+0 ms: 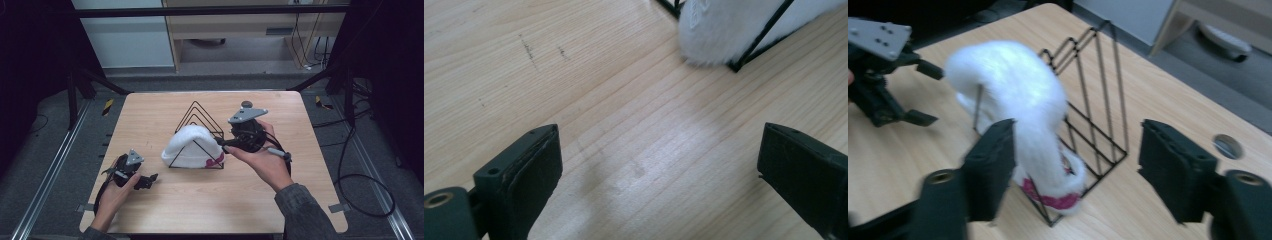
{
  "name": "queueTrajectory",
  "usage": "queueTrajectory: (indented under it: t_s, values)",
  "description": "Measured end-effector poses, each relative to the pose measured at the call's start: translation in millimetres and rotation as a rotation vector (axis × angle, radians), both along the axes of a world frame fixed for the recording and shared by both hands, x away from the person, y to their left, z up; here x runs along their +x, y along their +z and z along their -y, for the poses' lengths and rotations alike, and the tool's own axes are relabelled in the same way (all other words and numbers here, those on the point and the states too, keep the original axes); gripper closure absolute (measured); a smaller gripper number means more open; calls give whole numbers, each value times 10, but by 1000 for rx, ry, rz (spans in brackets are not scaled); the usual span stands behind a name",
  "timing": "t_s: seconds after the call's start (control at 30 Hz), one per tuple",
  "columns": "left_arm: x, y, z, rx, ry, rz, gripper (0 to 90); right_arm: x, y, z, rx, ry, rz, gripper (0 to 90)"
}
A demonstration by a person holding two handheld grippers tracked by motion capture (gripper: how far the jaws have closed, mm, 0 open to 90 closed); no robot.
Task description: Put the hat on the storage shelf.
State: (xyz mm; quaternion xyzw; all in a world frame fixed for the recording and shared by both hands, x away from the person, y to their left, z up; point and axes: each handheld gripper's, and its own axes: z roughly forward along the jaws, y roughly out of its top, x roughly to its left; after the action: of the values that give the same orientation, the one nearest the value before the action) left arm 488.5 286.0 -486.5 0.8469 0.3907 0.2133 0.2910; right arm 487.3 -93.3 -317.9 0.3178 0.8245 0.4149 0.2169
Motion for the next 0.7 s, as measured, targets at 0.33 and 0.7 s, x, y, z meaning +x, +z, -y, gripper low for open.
queueTrajectory:
  t_s: [0.33, 0.7]
  values:
    - [40, -72, -67, -35, 31, -17, 44, -127, -94, 366, 13, -59, 28, 84]
    - [37, -188, -110, -106, 25, -34, 16, -264, -221, 702, 18, -123, 10, 140]
